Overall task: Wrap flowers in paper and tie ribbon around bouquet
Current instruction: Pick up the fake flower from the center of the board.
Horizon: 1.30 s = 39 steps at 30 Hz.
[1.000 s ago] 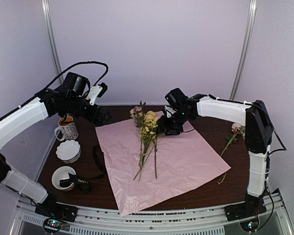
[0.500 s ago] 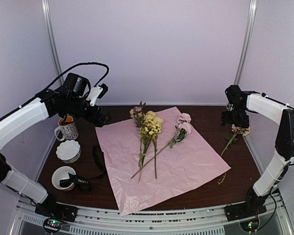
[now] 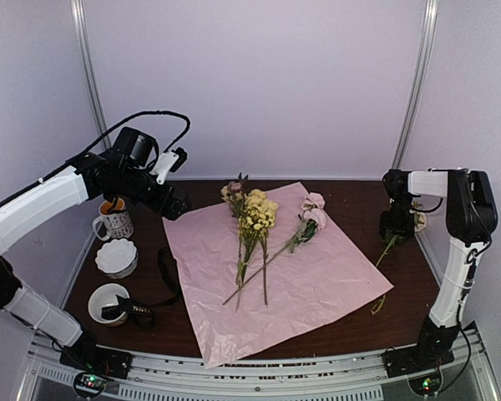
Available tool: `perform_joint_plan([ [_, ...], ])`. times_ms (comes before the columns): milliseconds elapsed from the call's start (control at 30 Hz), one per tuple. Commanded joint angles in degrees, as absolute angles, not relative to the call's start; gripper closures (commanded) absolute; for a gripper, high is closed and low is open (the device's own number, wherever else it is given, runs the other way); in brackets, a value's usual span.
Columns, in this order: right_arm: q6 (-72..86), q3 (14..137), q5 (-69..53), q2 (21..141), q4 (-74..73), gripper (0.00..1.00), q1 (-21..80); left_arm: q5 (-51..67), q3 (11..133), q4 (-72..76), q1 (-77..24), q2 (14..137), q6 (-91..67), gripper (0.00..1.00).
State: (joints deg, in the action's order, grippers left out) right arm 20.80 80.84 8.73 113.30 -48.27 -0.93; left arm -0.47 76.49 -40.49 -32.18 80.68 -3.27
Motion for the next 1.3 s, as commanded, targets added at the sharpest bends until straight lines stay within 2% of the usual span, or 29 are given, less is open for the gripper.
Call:
perform_joint_plan([
  [0,21.3,80.4,4.6,113.4,-47.6,0.37,-1.1,-1.0,76.1,-39.4,-31.8,80.7,-2.4,0.02],
  [67,21.3,79.8,2.8,113.4,-47.3,0.39,-1.3,-0.9,76.1,-39.4,-31.8,80.6,-2.4,0.02],
  [333,17.4,84.2,0.2,117.8,-56.2,0.38,-1.8,-0.2,76.2,-39.5,-31.8,79.6,-2.4,0.02],
  [433,15.8,85.7,-1.6,119.2,-57.6,0.41,-2.2,-0.3,76.2,-39.5,-31.8,79.5,-2.4,0.02],
  [500,15.2,86.7,-2.8,119.9,-58.6,0.5,-2.8,-0.4,76.2,-39.5,-31.8,79.5,-2.4,0.02],
  [633,14.1,87.1,-3.8,120.0,-59.1,0.87,-2.9,-1.1,76.2,-39.5,-31.7,79.9,-2.1,0.02],
  [700,14.8,86.1,-3.1,118.2,-57.2,1.0,-3.1,-1.0,76.2,-39.5,-31.7,80.0,-2.0,0.02],
  [967,16.2,86.5,13.1,102.5,-52.4,1.0,-2.5,-0.2,76.2,-39.5,-31.6,79.6,-2.2,0.02],
  [1133,13.5,88.6,23.4,90.4,-52.4,1.0,3.1,-0.4,76.1,-39.5,-31.6,79.5,-2.2,0.02],
  [1200,13.4,89.3,22.8,86.4,-53.2,1.0,7.3,0.0,76.1,-39.5,-31.6,79.4,-2.4,0.02],
  [1267,15.8,88.9,17.1,83.6,-53.7,1.0,12.6,0.4,76.0,-39.5,-31.6,79.4,-2.5,0.02],
])
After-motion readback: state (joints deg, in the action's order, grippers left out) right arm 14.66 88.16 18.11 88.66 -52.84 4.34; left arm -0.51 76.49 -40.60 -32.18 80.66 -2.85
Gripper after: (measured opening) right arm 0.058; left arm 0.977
